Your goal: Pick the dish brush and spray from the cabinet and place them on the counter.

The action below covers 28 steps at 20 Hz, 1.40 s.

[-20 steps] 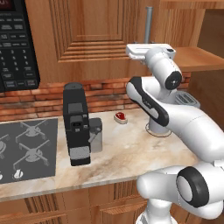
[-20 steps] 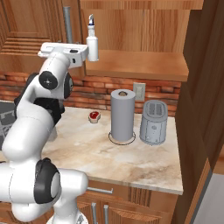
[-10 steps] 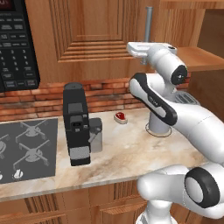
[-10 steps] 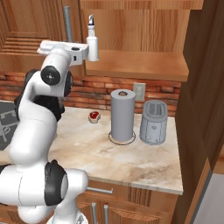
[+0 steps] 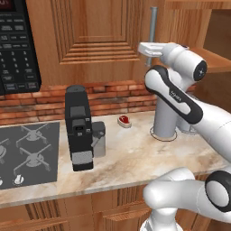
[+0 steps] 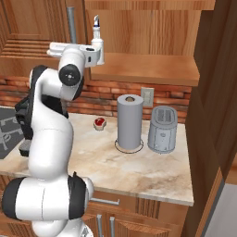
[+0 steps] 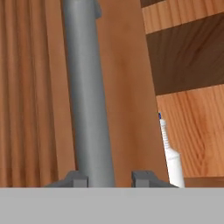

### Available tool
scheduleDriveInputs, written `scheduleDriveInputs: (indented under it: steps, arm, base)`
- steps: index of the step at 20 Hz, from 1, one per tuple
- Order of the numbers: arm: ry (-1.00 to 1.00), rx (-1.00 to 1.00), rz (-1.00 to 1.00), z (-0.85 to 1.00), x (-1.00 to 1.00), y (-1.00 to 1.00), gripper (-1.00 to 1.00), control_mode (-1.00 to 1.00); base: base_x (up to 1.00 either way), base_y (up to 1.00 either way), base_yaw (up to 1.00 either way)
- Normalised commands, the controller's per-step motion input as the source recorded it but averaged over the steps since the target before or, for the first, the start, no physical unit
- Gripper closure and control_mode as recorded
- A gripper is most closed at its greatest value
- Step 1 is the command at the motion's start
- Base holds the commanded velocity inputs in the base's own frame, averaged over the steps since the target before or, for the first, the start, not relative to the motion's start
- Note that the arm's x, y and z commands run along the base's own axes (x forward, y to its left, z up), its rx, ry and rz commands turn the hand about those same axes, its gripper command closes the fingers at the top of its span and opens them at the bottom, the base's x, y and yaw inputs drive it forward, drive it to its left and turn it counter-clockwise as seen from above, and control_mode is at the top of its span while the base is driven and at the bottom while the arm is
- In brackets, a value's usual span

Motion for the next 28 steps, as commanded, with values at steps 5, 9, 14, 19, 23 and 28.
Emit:
scheduleDriveInputs:
  steps: [5,9,14,19,23,28]
  arm:
    - [0.00,0.00,0.00,-0.26,0.31,0.35,1.00,-1.00]
    - [0.00,0.00,0.00,-0.27,0.30,0.49,1.00,-1.00]
    - [0.00,0.00,-0.02,-0.23,0.28,0.54,1.00,-1.00]
    - [-0.02,0.00,-0.04,-0.15,0.34,0.46,1.00,-1.00]
    - [0.01,0.00,-0.05,-0.06,0.22,0.37,1.00,-1.00]
    - [0.17,-0.03,-0.05,0.00,-0.06,0.11,1.00,-1.00]
  base:
    - [0.00,0.00,0.00]
    - [0.00,0.00,0.00]
    - [0.00,0.00,0.00]
    - [0.00,0.00,0.00]
    - [0.00,0.00,0.00]
    - [0.00,0.00,0.00]
